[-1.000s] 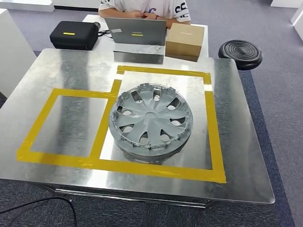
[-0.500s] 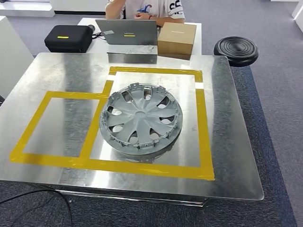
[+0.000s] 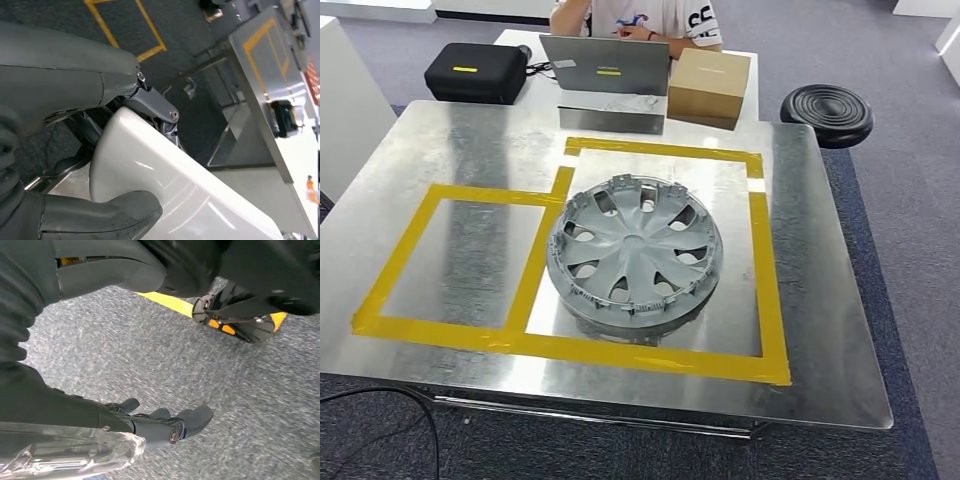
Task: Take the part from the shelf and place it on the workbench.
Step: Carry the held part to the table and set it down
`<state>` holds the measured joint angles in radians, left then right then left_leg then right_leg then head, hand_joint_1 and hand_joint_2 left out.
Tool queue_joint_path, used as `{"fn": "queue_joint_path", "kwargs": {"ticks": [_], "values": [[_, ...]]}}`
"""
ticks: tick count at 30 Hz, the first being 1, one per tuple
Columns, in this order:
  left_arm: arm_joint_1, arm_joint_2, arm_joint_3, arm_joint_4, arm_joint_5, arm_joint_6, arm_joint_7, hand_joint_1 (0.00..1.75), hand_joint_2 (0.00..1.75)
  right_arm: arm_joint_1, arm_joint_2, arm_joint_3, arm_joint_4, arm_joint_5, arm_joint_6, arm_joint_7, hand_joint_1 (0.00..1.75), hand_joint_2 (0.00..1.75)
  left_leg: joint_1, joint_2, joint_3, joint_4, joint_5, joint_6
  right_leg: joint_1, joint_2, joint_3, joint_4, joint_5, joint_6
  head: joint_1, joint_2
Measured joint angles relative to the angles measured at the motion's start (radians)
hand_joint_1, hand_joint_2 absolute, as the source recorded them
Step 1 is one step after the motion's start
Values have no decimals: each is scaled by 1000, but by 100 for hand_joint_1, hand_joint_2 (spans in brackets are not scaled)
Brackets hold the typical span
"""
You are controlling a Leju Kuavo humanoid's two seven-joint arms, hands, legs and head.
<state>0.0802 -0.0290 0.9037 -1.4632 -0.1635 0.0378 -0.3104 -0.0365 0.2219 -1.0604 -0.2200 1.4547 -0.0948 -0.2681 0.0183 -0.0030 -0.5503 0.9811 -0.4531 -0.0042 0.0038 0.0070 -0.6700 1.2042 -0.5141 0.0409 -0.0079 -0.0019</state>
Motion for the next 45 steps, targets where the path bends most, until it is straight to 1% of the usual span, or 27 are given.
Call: {"fn": "queue_joint_path", "kwargs": {"ticks": [2, 3, 7, 9, 11, 12, 13, 14, 16, 17, 19, 22, 24, 26, 27, 28, 29, 30, 31, 33, 34, 36, 38, 40, 43, 44, 45], "values": [[-7, 19, 0, 18, 2, -24, -18, 168, 175, -4, -2, 2, 1, 6, 1, -7, 0, 175, -2, 0, 2, 2, -4, -8, 0, 1, 63, -127, 48, -5, 0, 0], [-11, 27, 0, 24, 3, -30, -23, 168, 175, -6, -2, 3, 1, 9, 1, -9, 0, 175, -3, 0, 2, 3, -4, -13, 1, 2, 83, -164, 57, -8, -1, 0], [-22, 47, -6, 35, 4, -50, -43, 168, 175, -7, -4, 7, 4, 11, 2, -17, 0, 175, 0, 0, -3, 8, -9, -34, 2, 5, 90, -183, 60, -35, -4, 0], [-23, 53, -17, 37, 4, -62, -58, 168, 175, -9, -5, 8, 5, 11, 2, -21, 0, 175, 0, 1, -35, 78, -53, -42, -1, 4, 91, -188, 64, -47, -8, 0], [-23, 56, -33, 38, 5, -71, -68, 168, 175, -11, -6, 9, 6, 11, 3, -24, 0, 175, 0, 1, -100, 213, -116, -47, -1, 3, 90, -188, 63, -52, -12, 0], [-22, 56, -41, 38, 5, -73, -70, 168, 175, -10, -6, 9, 7, 11, 3, -25, 0, 175, 0, 1, -127, 269, -133, -48, -1, 3, 90, -188, 63, -52, -12, 0], [-21, 56, -47, 38, 5, -75, -71, 168, 175, -10, -7, 9, 7, 11, 3, -25, 0, 175, 0, 1, -139, 291, -130, -49, -1, 3, 89, -188, 63, -52, -12, 0], [-21, 56, -52, 38, 5, -75, -72, 168, 175, -10, -7, 9, 8, 11, 3, -25, 0, 175, 1, 1, -133, 274, -108, -49, -2, 3, 90, -188, 63, -52, -12, 0], [-21, 57, -57, 38, 5, -76, -74, 168, 175, -10, -8, 9, 8, 10, 4, -25, 0, 175, 4, 1, -75, 153, -38, -49, -2, 5, 91, -187, 63, -48, -13, 0], [-22, 57, -60, 38, 6, -77, -77, 168, 175, -11, -8, 9, 8, 10, 4, -26, 0, 175, 4, 0, -45, 86, -14, -48, -1, 6, 90, -183, 61, -43, -14, 0], [-20, 57, -72, 35, 8, -81, -83, 168, 175, -11, -9, 9, 8, 9, 5, -26, 0, 175, 4, -3, -16, 18, 0, -40, 4, 8, 84, -180, 59, -32, -14, 0], [-15, 55, -103, 22, 8, -78, -86, 168, 175, -10, -10, 11, 8, 9, 5, -28, 0, 175, 2, -5, -16, 12, -1, -19, 3, 6, 77, -176, 53, -18, -13, 0], [-16, 54, -126, 12, 2, -68, -83, 168, 175, -11, -10, 14, 8, 10, 5, -27, 0, 175, 4, -4, -15, 10, 1, -7, 1, 3, 49, -114, 13, -7, -10, 0], [-17, 56, -150, 10, -4, -57, -78, 168, 175, -12, -10, 18, 8, 12, 6, -27, 0, 175, 3, -3, -15, 11, 0, -1, 0, 2, -10, 16, -53, -1, -7, 0], [-19, 57, -163, 11, -6, -51, -76, 168, 175, -12, -10, 21, 8, 13, 7, -26, 0, 175, 2, -2, -15, 11, 0, 0, 0, 2, -38, 74, -74, -1, -7, 0], [-21, 59, -174, 14, -9, -45, -75, 168, 175, -13, -11, 23, 8, 13, 8, -25, 0, 175, 1, -2, -14, 11, -1, 1, 0, 2, -53, 104, -78, -1, -7, 0], [-25, 61, -185, 18, -11, -40, -75, 168, 175, -13, -12, 26, 8, 14, 9, -23, 0, 175, 1, -3, -13, 11, -1, 1, 0, 2, -49, 93, -61, -3, -7, 0], [-28, 63, -195, 22, -13, -36, -75, 168, 175, -13, -13, 28, 8, 14, 11, -22, 0, 175, 1, -4, -11, 12, -2, 1, 0, 2, -26, 44, -28, -6, -7, 0], [-31, 66, -203, 25, -14, -33, -76, 168, 175, -13, -14, 30, 9, 14, 12, -22, 0, 175, 1, -4, -9, 12, -4, -1, 0, 2, 8, -26, 10, -9, -7, 0], [-36, 72, -216, 30, -15, -28, -76, 168, 175, -14, -16, 32, 9, 14, 12, -22, 0, 175, -3, -5, -7, 14, -8, -7, 2, 2, 66, -142, 52, -14, -7, 0], [-39, 74, -221, 33, -15, -25, -77, 168, 175, -15, -17, 33, 9, 15, 12, -22, 0, 175, -4, -5, -7, 15, -9, -11, 2, 2, 80, -168, 57, -16, -8, 0], [-46, 82, -235, 44, -17, -20, -79, 168, 175, -14, -17, 34, 10, 21, 13, -17, 0, 175, -5, -5, -9, 14, -7, -18, 4, 3, 84, -175, 54, -20, -9, 0], [-54, 91, -254, 60, -23, -13, -81, 168, 175, -12, -17, 34, 10, 28, 14, -11, 0, 175, -3, -4, -9, 12, -8, -28, 3, 3, 83, -177, 57, -29, -9, 0], [-62, 99, -275, 78, -30, -5, -84, 168, 175, -12, -18, 35, 10, 30, 16, -6, 0, 175, -2, -4, -27, 53, -38, -38, -1, 3, 84, -182, 61, -41, -12, 0], [-73, 106, -297, 110, -34, 4, -86, 168, 175, -10, -19, 40, 10, 30, 19, -1, 0, 175, -2, -3, -120, 245, -126, -46, -1, 3, 84, -183, 61, -49, -15, 0], [-74, 106, -302, 119, -34, 7, -87, 168, 175, -8, -20, 41, 10, 30, 19, -1, 0, 175, -2, -3, -144, 290, -135, -47, -1, 3, 84, -183, 61, -49, -15, 0], [-74, 107, -306, 127, -33, 9, -87, 168, 175, -7, -20, 41, 10, 30, 19, 0, 0, 175, -1, -3, -151, 296, -122, -47, -1, 4, 85, -183, 61, -50, -15, 0]]}}
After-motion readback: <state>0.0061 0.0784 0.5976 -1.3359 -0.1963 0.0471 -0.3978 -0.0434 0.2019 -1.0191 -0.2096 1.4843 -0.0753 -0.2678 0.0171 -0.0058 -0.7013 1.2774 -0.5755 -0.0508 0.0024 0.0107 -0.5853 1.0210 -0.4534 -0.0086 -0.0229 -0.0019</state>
